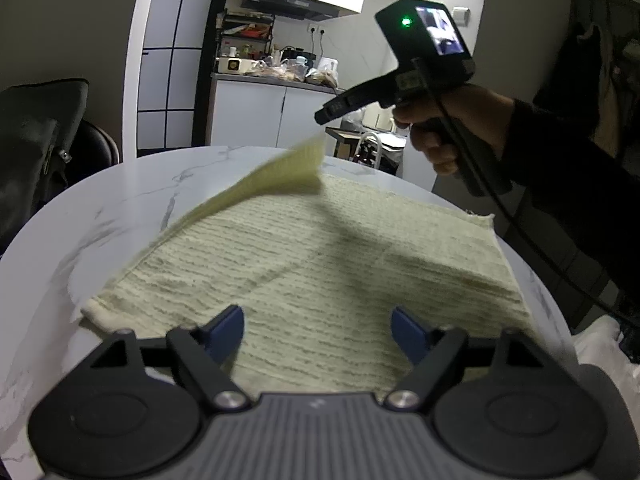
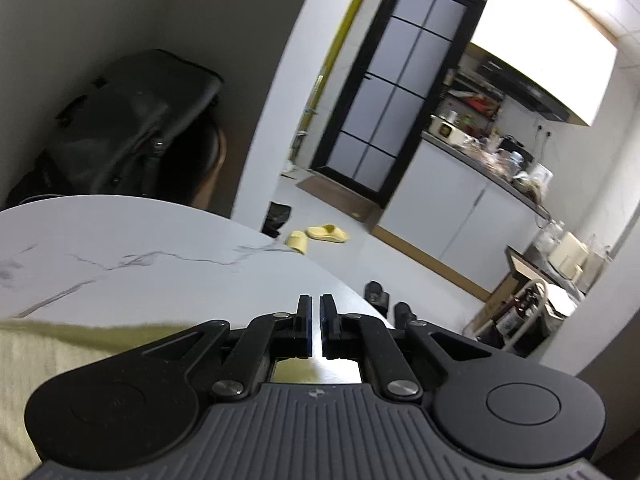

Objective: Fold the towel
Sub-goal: 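Flip the folded-over towel corner back with the right gripper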

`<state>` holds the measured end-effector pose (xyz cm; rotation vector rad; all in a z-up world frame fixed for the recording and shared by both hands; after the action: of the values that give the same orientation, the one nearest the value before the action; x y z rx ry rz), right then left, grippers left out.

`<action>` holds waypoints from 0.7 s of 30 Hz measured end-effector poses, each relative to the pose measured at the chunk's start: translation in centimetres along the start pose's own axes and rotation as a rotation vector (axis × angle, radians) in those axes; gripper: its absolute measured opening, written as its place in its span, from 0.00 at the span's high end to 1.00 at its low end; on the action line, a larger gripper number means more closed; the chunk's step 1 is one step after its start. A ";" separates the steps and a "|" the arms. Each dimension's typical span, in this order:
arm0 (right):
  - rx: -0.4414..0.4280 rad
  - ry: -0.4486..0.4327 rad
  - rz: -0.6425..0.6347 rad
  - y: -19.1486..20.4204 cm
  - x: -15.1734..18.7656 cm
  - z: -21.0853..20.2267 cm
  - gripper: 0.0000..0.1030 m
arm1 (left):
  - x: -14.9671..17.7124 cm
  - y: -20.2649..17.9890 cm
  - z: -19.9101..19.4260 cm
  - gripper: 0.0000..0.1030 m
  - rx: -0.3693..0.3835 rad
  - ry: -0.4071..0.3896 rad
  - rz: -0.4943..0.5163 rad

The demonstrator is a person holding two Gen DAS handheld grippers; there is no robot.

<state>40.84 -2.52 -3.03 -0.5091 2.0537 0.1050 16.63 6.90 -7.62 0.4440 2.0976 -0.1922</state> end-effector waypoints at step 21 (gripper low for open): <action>-0.065 0.172 -0.069 2.5 4.7 2.1 0.63 | -0.1 -0.2 0.0 0.16 0.001 0.004 0.002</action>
<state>39.51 -1.10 -8.46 -0.6481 2.2027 0.0890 16.64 6.65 -7.53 0.4474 2.1011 -0.1919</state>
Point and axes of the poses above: each gripper's, at about its wrist camera, not at the fingertips, and z roughly the way its jaws point, y to its left, x to its underside, the point moved 6 cm from there along z, roughly the way its jaws point, and after that the axes turned 15 degrees about z, right-handed, at the moved point
